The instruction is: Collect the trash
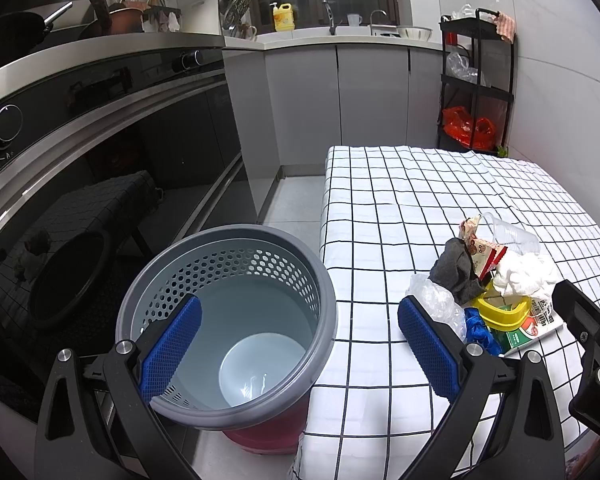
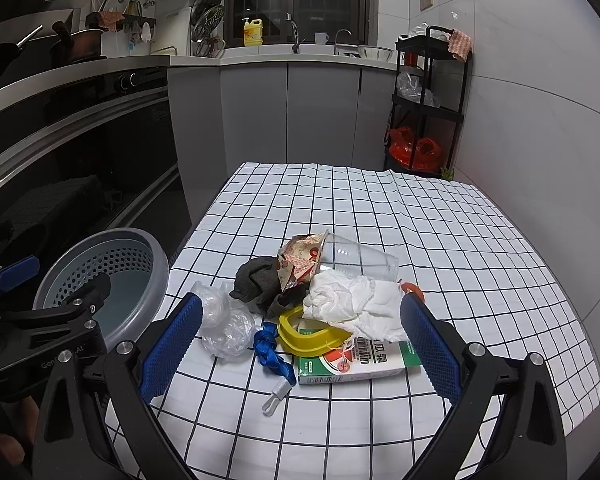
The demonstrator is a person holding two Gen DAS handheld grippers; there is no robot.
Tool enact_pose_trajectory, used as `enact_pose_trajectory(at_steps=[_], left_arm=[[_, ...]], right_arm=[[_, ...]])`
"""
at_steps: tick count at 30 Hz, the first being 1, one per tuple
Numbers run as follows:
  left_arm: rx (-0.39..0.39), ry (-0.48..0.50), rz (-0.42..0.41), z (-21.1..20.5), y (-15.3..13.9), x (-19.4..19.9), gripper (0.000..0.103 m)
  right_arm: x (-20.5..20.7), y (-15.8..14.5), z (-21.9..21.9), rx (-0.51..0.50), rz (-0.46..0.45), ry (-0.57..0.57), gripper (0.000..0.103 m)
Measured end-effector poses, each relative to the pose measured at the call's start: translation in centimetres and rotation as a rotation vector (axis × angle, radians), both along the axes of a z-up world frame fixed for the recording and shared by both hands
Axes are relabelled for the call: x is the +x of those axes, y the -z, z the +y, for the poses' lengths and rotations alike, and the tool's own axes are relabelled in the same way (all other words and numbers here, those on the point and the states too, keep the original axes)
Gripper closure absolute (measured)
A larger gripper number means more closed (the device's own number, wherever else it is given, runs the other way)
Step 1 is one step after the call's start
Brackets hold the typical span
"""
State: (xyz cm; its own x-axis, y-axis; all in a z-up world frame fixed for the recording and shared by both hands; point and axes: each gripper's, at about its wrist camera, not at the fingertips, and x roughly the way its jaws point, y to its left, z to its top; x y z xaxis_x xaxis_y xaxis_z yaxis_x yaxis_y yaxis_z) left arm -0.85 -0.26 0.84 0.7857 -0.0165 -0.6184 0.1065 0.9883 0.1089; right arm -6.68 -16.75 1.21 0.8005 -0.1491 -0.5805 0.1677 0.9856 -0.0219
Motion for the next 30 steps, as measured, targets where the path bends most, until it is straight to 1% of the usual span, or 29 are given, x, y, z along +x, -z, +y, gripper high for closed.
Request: enact_pose_trajectory(at_steps=[4, 7, 13, 18, 24, 30], left_arm=[[-0.001, 0.0, 0.004, 0.0, 0.1, 0.1, 0.006], [-0.003, 0.001, 0.012, -0.1, 0.3, 0.3, 0.006], [-0.004, 0.015, 0.04, -0.9, 1.1, 0.7, 0.006], [-0.007, 0.029, 0.072, -1.8, 1.9, 1.2, 0.006], [0.003, 0.04, 0.097, -3.1, 3.0, 2.0, 0.006], [-0.014, 0.061, 0.142, -4.2, 4.5, 3.0, 0.006]], right_arm=[[0.1, 0.1, -0.2, 0.003, 0.011, -0.006, 0.008], [0.1, 0.5, -1.1, 0.035, 0.031, -0.017, 0.008], [-0.3, 1.5, -4.4, 0.082, 0.07, 0.009, 0.008], [-0.4, 3.2, -7.2, 0.136, 0.128, 0.038, 0.008], [-0.4, 4.5, -8.5, 0.125, 0.166, 0.051, 0.008], [-0.1, 4.9, -9.3, 0.17, 0.183, 0.053, 0.008]])
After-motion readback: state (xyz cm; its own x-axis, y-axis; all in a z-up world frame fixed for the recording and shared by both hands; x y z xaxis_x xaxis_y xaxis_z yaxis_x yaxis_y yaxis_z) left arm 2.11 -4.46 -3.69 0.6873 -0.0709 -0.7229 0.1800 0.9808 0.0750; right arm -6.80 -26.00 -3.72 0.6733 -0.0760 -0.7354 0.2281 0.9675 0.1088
